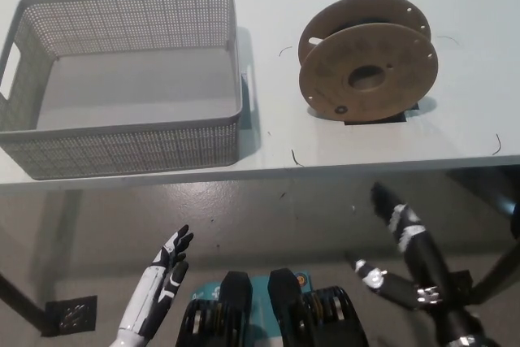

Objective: Use the right hand to pick up a 3d printing filament and place it into a container on the left side

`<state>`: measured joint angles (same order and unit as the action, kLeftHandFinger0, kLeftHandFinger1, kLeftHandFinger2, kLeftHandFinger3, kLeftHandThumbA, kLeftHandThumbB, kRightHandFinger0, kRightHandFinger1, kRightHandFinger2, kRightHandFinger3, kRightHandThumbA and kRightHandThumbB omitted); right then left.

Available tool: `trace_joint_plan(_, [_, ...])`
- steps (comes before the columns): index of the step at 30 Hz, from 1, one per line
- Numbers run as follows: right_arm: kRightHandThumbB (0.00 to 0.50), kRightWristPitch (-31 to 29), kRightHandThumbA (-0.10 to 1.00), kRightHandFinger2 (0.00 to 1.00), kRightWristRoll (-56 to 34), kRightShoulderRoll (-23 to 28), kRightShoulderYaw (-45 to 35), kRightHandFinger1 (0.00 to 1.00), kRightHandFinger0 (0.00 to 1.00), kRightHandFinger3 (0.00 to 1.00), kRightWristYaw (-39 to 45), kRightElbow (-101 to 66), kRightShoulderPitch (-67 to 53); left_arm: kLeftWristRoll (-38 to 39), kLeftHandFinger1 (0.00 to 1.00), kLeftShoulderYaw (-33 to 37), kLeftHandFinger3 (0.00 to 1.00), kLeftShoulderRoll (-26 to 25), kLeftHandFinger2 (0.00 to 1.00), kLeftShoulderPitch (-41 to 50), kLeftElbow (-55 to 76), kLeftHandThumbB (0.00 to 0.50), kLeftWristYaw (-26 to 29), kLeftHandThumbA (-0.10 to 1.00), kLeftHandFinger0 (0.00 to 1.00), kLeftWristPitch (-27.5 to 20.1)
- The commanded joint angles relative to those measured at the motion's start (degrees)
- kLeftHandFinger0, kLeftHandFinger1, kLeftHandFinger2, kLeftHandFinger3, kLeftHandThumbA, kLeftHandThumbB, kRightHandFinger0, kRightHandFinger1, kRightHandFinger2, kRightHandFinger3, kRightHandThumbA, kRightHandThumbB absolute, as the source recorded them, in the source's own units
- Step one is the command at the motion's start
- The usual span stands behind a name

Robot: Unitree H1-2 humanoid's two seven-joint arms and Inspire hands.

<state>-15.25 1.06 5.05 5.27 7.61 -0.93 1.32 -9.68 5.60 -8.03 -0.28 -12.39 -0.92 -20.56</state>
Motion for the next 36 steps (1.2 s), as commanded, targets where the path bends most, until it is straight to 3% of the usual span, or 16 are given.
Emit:
trace_joint_plan(1, [0.129, -6.53, 0.69, 1.00, 2.41, 1.68, -3.01, 1.00, 1.00, 1.00, -2.11, -9.26, -0.42, -0.23, 1.00, -0.14, 1.00, -0.57, 1.00, -0.31, 2.42, 0.184, -0.07, 1.00, 1.00, -2.73])
trace_joint_plan(5, [0.180, -0.46, 0.83, 1.00, 1.90, 5.01, -5.61, 1.00, 1.00, 1.00, -0.89, -18.50, 1.25, -0.30, 1.00, -0.12, 1.00, -0.76, 1.00, -0.48, 2.41, 0.184, -0.21, 1.00, 1.00, -2.74])
trace_joint_plan(8, [0.301, 8.12, 1.00, 1.00, 2.73, 11.58, -6.53, 1.00, 1.00, 1.00, 3.14, -24.72, 4.37, -0.68, 1.00, -0.10, 1.00, -0.64, 1.00, -0.84, 1.77, 0.180, 0.11, 1.00, 1.00, -3.09])
trace_joint_plan(10, [0.336, 12.03, 1.00, 1.00, 3.68, 15.59, -6.93, 1.00, 1.00, 1.00, 5.40, -27.70, 6.83, -0.94, 1.00, -0.12, 1.00, -0.71, 1.00, -0.86, 1.56, 0.182, 0.26, 1.00, 1.00, -3.25])
trace_joint_plan(12, [0.402, 18.93, 1.00, 1.00, 1.65, 19.98, -7.54, 1.00, 1.00, 1.00, 6.71, -30.16, 10.99, -0.97, 1.00, -0.09, 1.00, -0.78, 1.00, -0.99, 1.34, 0.180, 0.20, 1.00, 1.00, -3.34])
trace_joint_plan(16, [0.410, 28.95, 1.00, 1.00, 7.32, 29.31, -7.13, 1.00, 1.00, 1.00, 11.15, -30.41, 22.49, -1.18, 1.00, 0.15, 1.00, -0.71, 1.00, -0.88, 0.81, 0.192, 0.16, 1.00, 1.00, -3.43])
trace_joint_plan(17, [0.434, 33.42, 1.00, 1.00, 4.33, 31.88, -6.64, 1.00, 1.00, 1.00, 12.85, -28.61, 27.38, -1.24, 1.00, 0.21, 1.00, -0.79, 1.00, -1.00, 0.60, 0.195, 0.14, 1.00, 1.00, -3.60])
trace_joint_plan(19, [0.456, 36.80, 1.00, 1.00, 5.25, 34.93, -4.71, 1.00, 1.00, 1.00, 15.70, -26.11, 33.20, -0.85, 1.00, 0.18, 1.00, -0.81, 1.00, -0.92, 0.80, 0.196, -0.10, 1.00, 1.00, -3.20])
trace_joint_plan(20, [0.395, 38.02, 1.00, 1.00, 5.54, 36.07, -3.74, 1.00, 1.00, 1.00, 16.94, -24.80, 35.78, -0.89, 1.00, 0.14, 1.00, -0.84, 1.00, -0.91, 0.82, 0.196, -0.06, 1.00, 1.00, -3.16])
trace_joint_plan(21, [0.433, 38.52, 1.00, 1.00, 5.79, 36.80, -2.74, 1.00, 1.00, 1.00, 18.03, -22.87, 38.80, -0.92, 1.00, 0.10, 1.00, -0.89, 1.00, -0.91, 0.82, 0.196, -0.04, 1.00, 1.00, -3.17])
trace_joint_plan(23, [0.361, 41.26, 0.84, 1.00, 7.59, 37.67, 0.93, 1.00, 1.00, 1.00, 21.12, -15.67, 47.36, -0.96, 1.00, 0.07, 1.00, -0.96, 1.00, -1.05, 0.62, 0.201, -0.06, 1.00, 1.00, -3.10])
trace_joint_plan(24, [0.360, 41.33, 0.83, 1.00, 8.87, 37.80, 2.66, 1.00, 1.00, 1.00, 22.26, -12.20, 50.32, -1.04, 1.00, 0.07, 1.00, -1.06, 1.00, -1.15, 0.54, 0.200, -0.08, 1.00, 1.00, -3.07])
trace_joint_plan(30, [0.443, 42.18, 0.86, 1.00, 11.84, 36.85, 10.20, 1.00, 1.00, 1.00, 28.06, 2.93, 62.12, -0.95, 1.00, 0.30, 1.00, -1.01, 1.00, -0.84, 0.31, 0.187, -0.30, 1.00, 1.00, -3.07])
trace_joint_plan(32, [0.481, 40.54, 0.98, 1.00, 14.72, 36.78, 13.86, 1.00, 1.00, 1.00, 29.81, 7.76, 65.83, -0.87, 1.00, 0.31, 1.00, -1.12, 1.00, -0.74, 0.10, 0.193, -0.36, 1.00, 1.00, -3.34])
trace_joint_plan(36, [0.477, 39.47, 1.00, 1.00, 17.93, 35.95, 19.27, 1.00, 1.00, 1.00, 32.67, 14.54, 71.65, -0.90, 1.00, 0.39, 1.00, -1.05, 1.00, -0.52, 0.06, 0.190, -0.38, 1.00, 1.00, -3.20])
